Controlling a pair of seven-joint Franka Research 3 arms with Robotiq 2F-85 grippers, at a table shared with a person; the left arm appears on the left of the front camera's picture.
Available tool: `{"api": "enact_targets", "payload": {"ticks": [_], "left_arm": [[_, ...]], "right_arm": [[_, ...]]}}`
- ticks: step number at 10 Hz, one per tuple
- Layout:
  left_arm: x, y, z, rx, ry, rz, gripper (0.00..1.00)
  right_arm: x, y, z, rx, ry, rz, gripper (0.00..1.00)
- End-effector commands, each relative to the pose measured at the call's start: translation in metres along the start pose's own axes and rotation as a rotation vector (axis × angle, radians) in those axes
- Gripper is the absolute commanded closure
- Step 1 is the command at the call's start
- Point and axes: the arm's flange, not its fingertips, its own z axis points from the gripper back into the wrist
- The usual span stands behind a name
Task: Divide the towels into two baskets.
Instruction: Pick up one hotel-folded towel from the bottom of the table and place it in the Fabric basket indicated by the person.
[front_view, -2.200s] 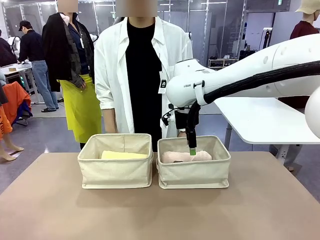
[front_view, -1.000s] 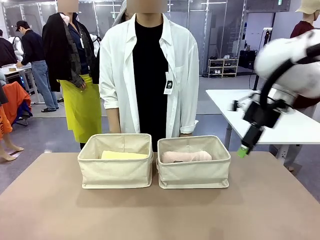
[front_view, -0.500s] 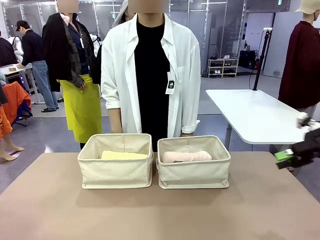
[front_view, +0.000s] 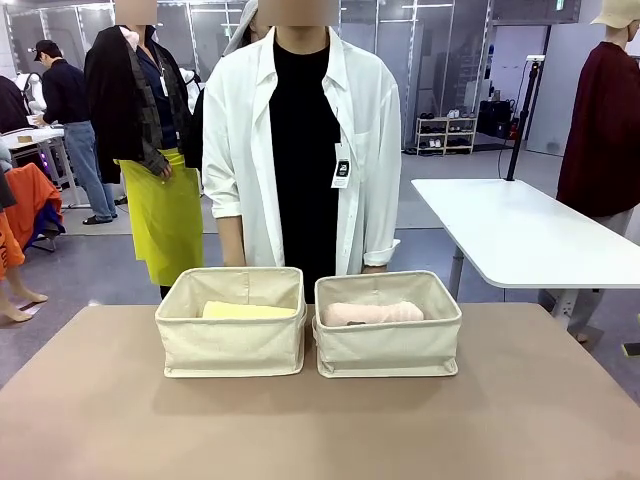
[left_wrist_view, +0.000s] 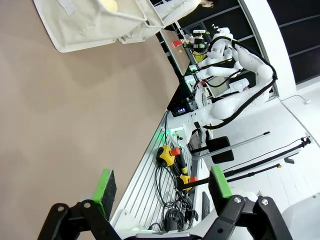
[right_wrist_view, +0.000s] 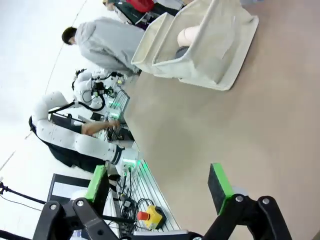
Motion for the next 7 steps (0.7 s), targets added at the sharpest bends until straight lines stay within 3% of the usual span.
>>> {"api": "enact_targets", "payload": {"ticks": [1, 2, 7], "left_arm": [[-0.004, -0.004, 0.0, -0.001, -0.004, -0.004, 0.05], [-0.004, -0.004, 0.0, -0.001, -0.004, -0.004, 0.05], [-0.004, -0.004, 0.0, -0.001, -0.004, -0.004, 0.05]], "right_arm": [[0.024, -0.01, -0.005, 0.011, 0.15, 0.03, 0.0], [0.0, 0.0, 0.0, 0.0, 0.0, 0.0, 0.0], [0.0, 0.0, 0.0, 0.0, 0.0, 0.0, 0.0]]}}
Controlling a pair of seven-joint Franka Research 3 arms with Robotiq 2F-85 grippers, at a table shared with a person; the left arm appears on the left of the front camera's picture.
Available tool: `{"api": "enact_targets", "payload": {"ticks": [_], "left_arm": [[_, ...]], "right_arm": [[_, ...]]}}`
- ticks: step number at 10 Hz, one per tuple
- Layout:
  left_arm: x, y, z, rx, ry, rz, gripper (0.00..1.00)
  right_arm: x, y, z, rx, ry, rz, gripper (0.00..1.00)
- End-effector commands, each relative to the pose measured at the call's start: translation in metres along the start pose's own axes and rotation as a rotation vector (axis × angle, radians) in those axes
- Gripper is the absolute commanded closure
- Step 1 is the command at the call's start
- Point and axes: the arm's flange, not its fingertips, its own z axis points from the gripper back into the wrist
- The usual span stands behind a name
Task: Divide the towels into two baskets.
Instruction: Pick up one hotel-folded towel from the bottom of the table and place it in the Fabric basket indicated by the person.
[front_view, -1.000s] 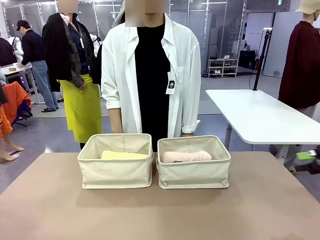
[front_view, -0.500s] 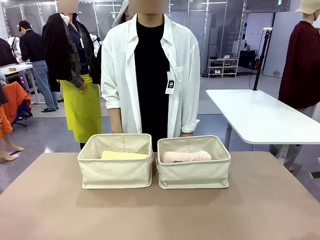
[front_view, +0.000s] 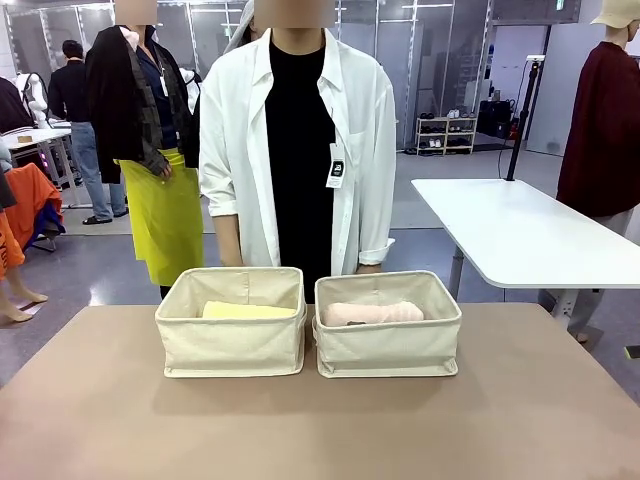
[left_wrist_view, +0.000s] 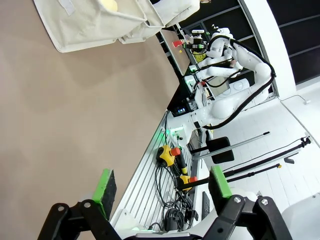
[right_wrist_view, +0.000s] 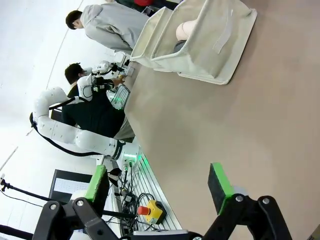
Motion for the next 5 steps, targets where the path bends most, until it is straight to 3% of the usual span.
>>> {"api": "enact_targets", "payload": {"ticks": [1, 5], "left_arm": [[-0.0038, -0.0044, 0.0, -0.001, -0.004, -0.004, 0.05], [-0.0038, -0.0044, 0.0, -0.001, -0.004, -0.004, 0.05]], "right_arm": [[-0.0017, 0.0059, -0.0031, -0.005, -0.022, 0.011, 0.0], [-0.0017, 0.0059, -0.0031, -0.005, -0.022, 0.011, 0.0]]}}
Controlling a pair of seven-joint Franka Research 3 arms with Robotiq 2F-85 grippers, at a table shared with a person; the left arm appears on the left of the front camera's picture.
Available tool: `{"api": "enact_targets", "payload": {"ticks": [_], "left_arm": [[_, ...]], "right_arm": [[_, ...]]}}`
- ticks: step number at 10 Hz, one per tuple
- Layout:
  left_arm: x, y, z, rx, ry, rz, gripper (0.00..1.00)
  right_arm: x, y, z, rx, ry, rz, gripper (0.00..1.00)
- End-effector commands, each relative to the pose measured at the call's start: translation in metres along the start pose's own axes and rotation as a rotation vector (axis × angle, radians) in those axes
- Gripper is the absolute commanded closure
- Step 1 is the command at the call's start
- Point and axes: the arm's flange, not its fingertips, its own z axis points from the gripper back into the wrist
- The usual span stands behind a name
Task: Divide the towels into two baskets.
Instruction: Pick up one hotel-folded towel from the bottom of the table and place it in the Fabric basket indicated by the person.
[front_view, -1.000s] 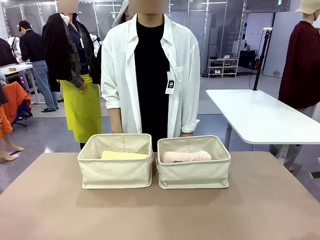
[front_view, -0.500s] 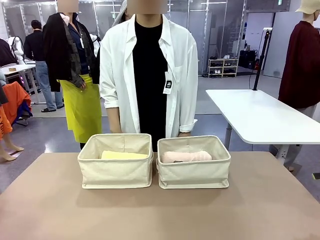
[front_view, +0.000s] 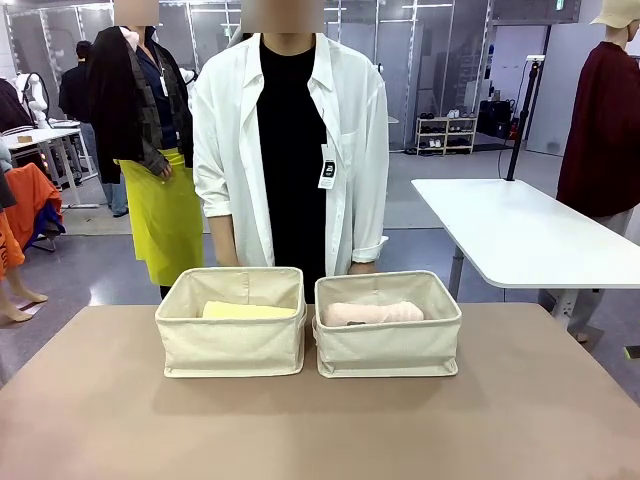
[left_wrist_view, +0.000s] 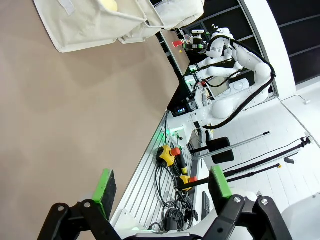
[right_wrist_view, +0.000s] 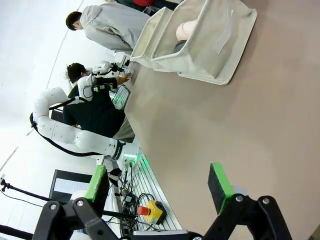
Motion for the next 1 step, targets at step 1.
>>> {"api": "enact_targets", "payload": {"ticks": [1], "left_arm": [[-0.0037, -0.0044, -0.0001, -0.001, -0.004, -0.004, 0.05]], "right_arm": [[-0.0018, 0.0058, -0.003, -0.006, -0.021, 0.011, 0.0]]}}
